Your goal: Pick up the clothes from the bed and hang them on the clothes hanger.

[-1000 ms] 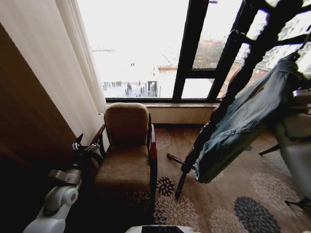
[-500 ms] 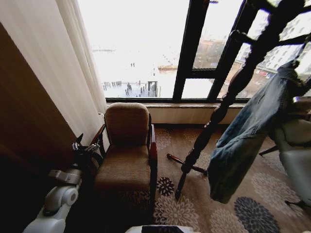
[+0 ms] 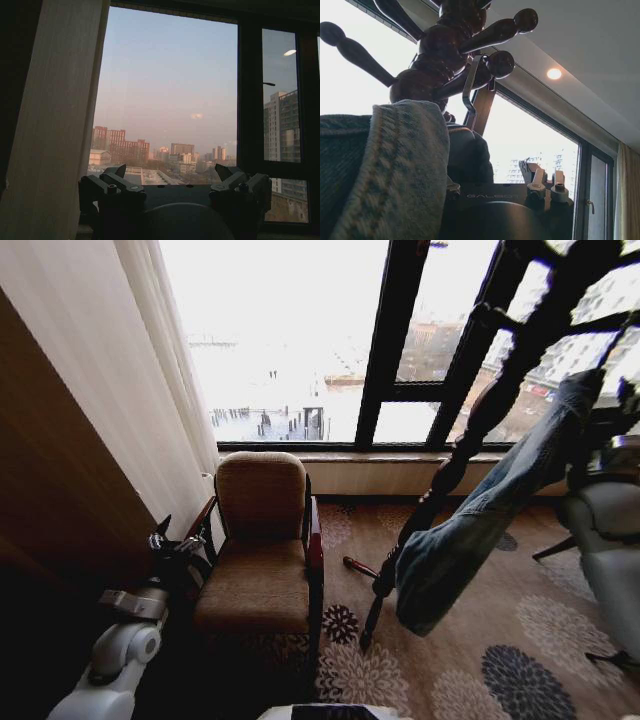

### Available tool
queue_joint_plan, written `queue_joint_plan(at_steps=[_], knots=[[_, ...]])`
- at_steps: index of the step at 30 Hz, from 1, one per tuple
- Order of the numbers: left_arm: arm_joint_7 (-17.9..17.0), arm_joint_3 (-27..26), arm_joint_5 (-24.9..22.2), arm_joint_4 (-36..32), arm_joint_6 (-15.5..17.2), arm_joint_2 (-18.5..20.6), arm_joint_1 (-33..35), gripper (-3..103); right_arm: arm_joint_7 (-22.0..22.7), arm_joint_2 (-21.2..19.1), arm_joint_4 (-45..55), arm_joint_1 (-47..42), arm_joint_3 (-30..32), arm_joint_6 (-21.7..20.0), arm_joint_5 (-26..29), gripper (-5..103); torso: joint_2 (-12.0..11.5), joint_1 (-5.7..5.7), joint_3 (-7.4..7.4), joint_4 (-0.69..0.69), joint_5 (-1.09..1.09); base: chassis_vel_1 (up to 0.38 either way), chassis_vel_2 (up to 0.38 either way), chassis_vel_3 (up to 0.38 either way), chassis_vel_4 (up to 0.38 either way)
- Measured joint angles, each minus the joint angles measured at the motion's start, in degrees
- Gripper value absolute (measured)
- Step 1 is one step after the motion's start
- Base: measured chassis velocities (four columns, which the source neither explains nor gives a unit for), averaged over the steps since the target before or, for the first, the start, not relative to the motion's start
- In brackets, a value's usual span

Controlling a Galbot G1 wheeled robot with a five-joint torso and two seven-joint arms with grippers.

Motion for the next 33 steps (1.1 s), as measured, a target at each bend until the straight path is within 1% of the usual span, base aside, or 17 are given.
queue_joint_plan(at_steps=[1, 2, 3, 5, 6, 8, 14, 16, 17, 19, 20, 22, 27, 29, 33], knots=[[0.00, 0.00, 0.00, 0.00, 0.00, 0.00, 0.00, 100, 0.06, 0.00, 0.67, -0.41, 0.21, -0.20, 0.08, 80, 0.00, 0.00, 0.00, -0.01, 0.00, 0.000, 0.000, 0.000, 0.000], [0.00, 0.00, 0.00, 0.00, 0.00, 0.00, 0.00, 100, 0.09, 0.01, 0.90, -0.54, 0.27, -0.28, 0.09, 80, 0.00, 0.00, 0.00, -0.01, 0.00, 0.000, 0.000, 0.000, 0.000], [0.00, 0.00, 0.00, 0.00, 0.00, 0.00, 0.00, 100, 0.44, 0.28, 2.07, -1.10, 0.49, -0.76, 0.16, 91, 0.00, 0.00, 0.00, -0.01, -0.01, 0.000, 0.000, 0.000, 0.000], [0.00, 0.00, 0.00, 0.00, 0.00, 0.00, 0.00, 100, 0.76, 0.59, 2.86, -1.50, 0.62, -1.11, 0.27, 91, 0.00, 0.00, 0.00, -0.01, 0.00, 0.000, 0.000, 0.000, 0.000], [0.00, 0.00, 0.00, 0.00, 0.00, 0.00, 0.00, 100, 1.06, 0.95, 3.64, -1.96, 0.75, -1.43, 0.37, 96, 0.00, -0.01, 0.00, 0.00, -0.01, 0.000, 0.000, 0.000, 0.000], [0.00, 0.00, 0.00, 0.00, 0.00, 0.00, 0.00, 100, 1.49, 1.72, 5.24, -3.18, 1.26, -1.87, 0.48, 100, 0.00, 0.00, 0.00, 0.00, -0.01, 0.000, 0.000, 0.000, 0.000], [0.00, 0.00, 0.00, 0.00, 0.00, 0.00, 0.00, 100, 1.69, 2.37, 7.18, -4.84, 2.05, -2.18, 0.50, 100, 0.00, 0.00, 0.00, 0.00, 0.00, 0.000, 0.000, 0.000, 0.000], [0.00, 0.00, 0.00, 0.00, 0.00, 0.00, 0.00, 100, 2.07, 4.26, 12.80, -10.07, 4.91, -2.67, 0.57, 100, 0.00, 0.00, 0.00, 0.01, 0.00, 0.000, 0.000, 0.000, 0.000], [0.00, 0.00, 0.00, 0.00, 0.00, 0.00, 0.00, 100, 2.07, 4.26, 12.80, -10.07, 4.91, -2.67, 0.57, 100, 0.00, 0.00, 0.00, 0.01, 0.00, 0.000, 0.000, 0.000, 0.000], [0.02, 0.01, 0.00, 0.00, 0.00, 0.00, 0.00, 100, 2.06, 6.56, 18.37, -15.81, 7.91, -3.00, 0.57, 100, 0.00, 0.00, 0.00, 0.00, -0.01, 0.000, 0.000, 0.000, 0.000], [0.00, 0.00, -0.01, 0.00, 0.00, 0.00, 0.00, 100, 1.87, 8.72, 22.02, -20.59, 10.10, -3.19, 0.40, 100, 0.00, 0.00, 0.00, -0.01, 0.00, 0.000, 0.000, 0.000, 0.000], [0.00, 0.00, 0.00, 0.00, 0.00, 0.00, 0.00, 100, 1.70, 10.66, 24.76, -24.51, 12.47, -3.23, 0.21, 100, 0.01, -0.01, 0.00, -0.01, 0.00, 0.000, 0.000, 0.000, 0.000], [0.00, 0.00, 0.00, 0.00, 0.00, 0.00, 0.00, 100, 1.43, 12.25, 27.20, -28.13, 14.95, -3.18, 0.08, 100, 0.01, -0.01, 0.00, -0.01, 0.01, 0.000, 0.000, 0.000, 0.000], [0.00, 0.00, 0.00, 0.00, 0.00, 0.00, 0.00, 100, 1.30, 12.79, 29.15, -29.93, 16.58, -3.13, 0.13, 100, 0.01, -0.01, 0.00, 0.01, 0.00, 0.000, 0.000, 0.000, 0.000], [0.00, 0.00, 0.00, 0.00, 0.00, 0.00, 0.00, 100, 1.40, 14.61, 32.63, -32.61, 17.17, -3.14, 0.19, 100, 0.00, 0.00, 0.00, 0.01, -0.01, 0.000, 0.000, 0.000, 0.000]])
